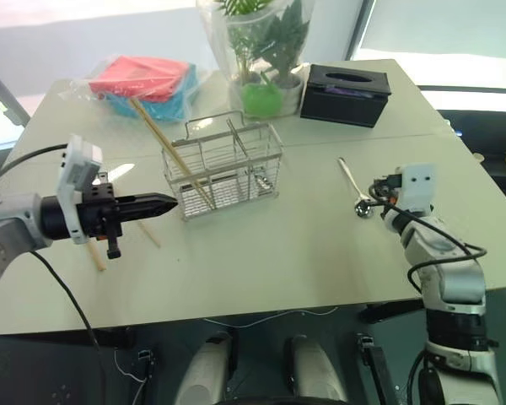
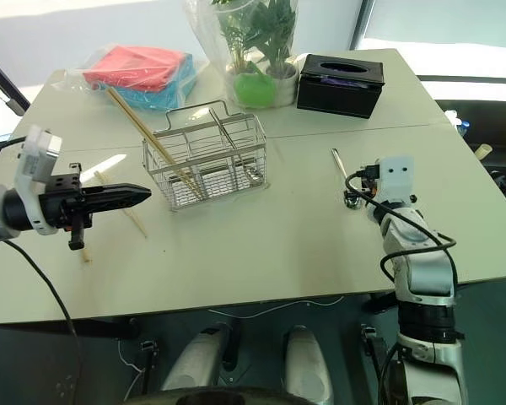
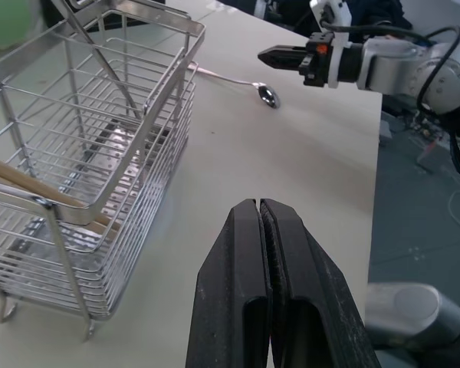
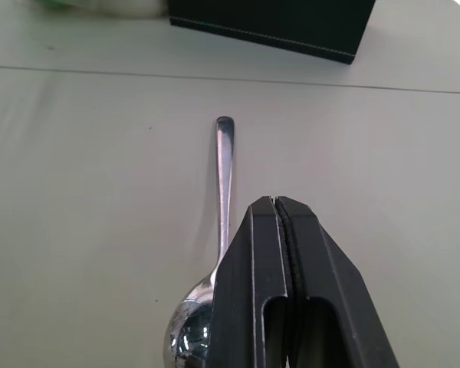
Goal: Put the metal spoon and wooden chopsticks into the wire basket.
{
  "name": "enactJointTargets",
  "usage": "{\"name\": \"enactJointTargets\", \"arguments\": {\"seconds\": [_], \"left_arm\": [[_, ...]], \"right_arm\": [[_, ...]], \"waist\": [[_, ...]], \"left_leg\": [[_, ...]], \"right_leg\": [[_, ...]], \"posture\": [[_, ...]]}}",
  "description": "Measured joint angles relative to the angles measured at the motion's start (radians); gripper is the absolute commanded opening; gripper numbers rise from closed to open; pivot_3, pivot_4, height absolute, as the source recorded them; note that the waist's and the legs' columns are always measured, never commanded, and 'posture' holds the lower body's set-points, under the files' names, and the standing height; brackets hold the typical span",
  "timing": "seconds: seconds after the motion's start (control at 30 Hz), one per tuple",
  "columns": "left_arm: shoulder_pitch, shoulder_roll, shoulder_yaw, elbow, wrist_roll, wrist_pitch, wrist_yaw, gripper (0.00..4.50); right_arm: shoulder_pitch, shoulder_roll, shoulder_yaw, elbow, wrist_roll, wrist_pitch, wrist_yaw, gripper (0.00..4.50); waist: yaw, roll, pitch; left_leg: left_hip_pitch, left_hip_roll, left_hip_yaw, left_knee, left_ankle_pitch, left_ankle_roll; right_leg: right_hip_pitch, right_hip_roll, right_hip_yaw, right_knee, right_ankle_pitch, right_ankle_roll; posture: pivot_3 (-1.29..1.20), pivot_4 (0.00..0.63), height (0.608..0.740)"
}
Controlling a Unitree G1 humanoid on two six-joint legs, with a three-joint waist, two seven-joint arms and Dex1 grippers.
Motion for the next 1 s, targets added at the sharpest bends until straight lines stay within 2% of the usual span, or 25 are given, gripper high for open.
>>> {"name": "enactJointTargets", "arguments": {"seconds": [0.03,0.27,0.3,0.5,0.73,1.0], "left_arm": [[-0.003,-0.012,-0.006,0.000,0.003,-0.001,0.001,0.00],[-0.002,-0.078,-0.043,-0.003,0.046,-0.013,0.024,0.00],[0.003,-0.084,-0.043,-0.007,0.051,-0.018,0.027,0.00],[0.053,-0.127,-0.041,-0.047,0.070,-0.034,0.051,0.00],[0.109,-0.176,-0.038,-0.104,0.081,-0.057,0.100,0.00],[0.154,-0.200,-0.015,-0.153,0.068,-0.068,0.155,0.00]], "right_arm": [[-0.013,-0.010,0.003,-0.001,0.007,0.037,0.010,0.75],[-0.129,-0.107,0.056,0.058,0.014,0.161,0.110,4.30],[-0.147,-0.125,0.075,0.087,0.010,0.166,0.126,4.41],[-0.299,-0.201,0.155,0.307,-0.019,0.176,0.249,4.41],[-0.481,-0.216,0.236,0.607,-0.022,0.163,0.443,4.41],[-0.636,-0.205,0.253,0.914,-0.065,0.102,0.524,4.41]], "waist": [[0.000,0.000,0.000],[0.000,-0.001,0.000],[0.000,-0.001,0.001],[-0.003,-0.001,0.001],[-0.002,-0.002,0.001],[-0.002,-0.002,0.002]], "left_leg": [[0.000,0.000,0.000,0.000,0.000,0.000],[0.000,0.000,0.000,0.000,0.000,0.000],[0.000,0.000,0.001,0.001,0.001,0.001],[0.000,0.000,0.002,0.001,0.001,0.002],[0.000,-0.001,0.003,0.001,0.001,0.002],[0.000,0.000,0.004,0.002,0.001,0.002]], "right_leg": [[0.000,0.000,0.000,0.000,0.000,0.000],[0.001,-0.001,0.000,0.000,0.000,0.000],[0.001,-0.001,0.000,-0.001,0.000,0.000],[0.001,-0.002,0.000,0.000,0.000,0.000],[0.001,-0.001,0.000,0.000,0.000,0.000],[0.001,0.001,0.000,0.000,0.001,0.001]], "posture": [[0.00,0.150,0.740],[0.00,0.150,0.740],[0.00,0.150,0.740],[0.00,0.150,0.740],[0.00,0.150,0.740],[0.00,0.150,0.740]]}}
